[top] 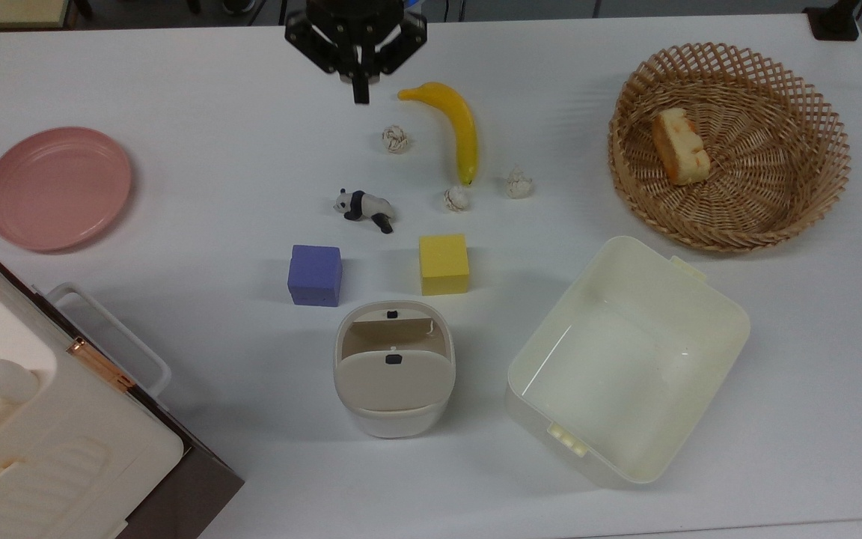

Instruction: Open the trash can

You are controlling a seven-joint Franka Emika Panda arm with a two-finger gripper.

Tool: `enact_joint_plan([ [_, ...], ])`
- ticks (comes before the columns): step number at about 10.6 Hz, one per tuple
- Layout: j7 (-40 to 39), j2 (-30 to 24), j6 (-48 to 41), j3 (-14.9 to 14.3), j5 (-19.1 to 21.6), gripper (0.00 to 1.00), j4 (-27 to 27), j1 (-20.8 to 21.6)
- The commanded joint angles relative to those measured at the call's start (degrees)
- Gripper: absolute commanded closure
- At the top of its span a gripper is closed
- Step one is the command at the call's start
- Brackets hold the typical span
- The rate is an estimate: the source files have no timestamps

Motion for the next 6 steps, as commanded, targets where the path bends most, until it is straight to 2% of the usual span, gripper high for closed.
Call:
enact_joint_plan([
  [1, -0.6, -2.1, -3.9, -0.8, -0.7, 0.85, -2.0, 0.0],
  [2, -0.6, -2.1, -4.0, -0.8, -0.7, 0.67, -2.4, -0.7],
  [3, -0.7, -2.1, -4.0, -0.8, -0.7, 0.37, -2.7, -0.7],
  [4, -0.7, -2.1, -3.9, -0.8, -0.8, 0.00, -2.7, -0.9],
  [6, -0.7, -2.1, -3.8, -0.8, -0.9, 0.00, -2.6, -1.3],
])
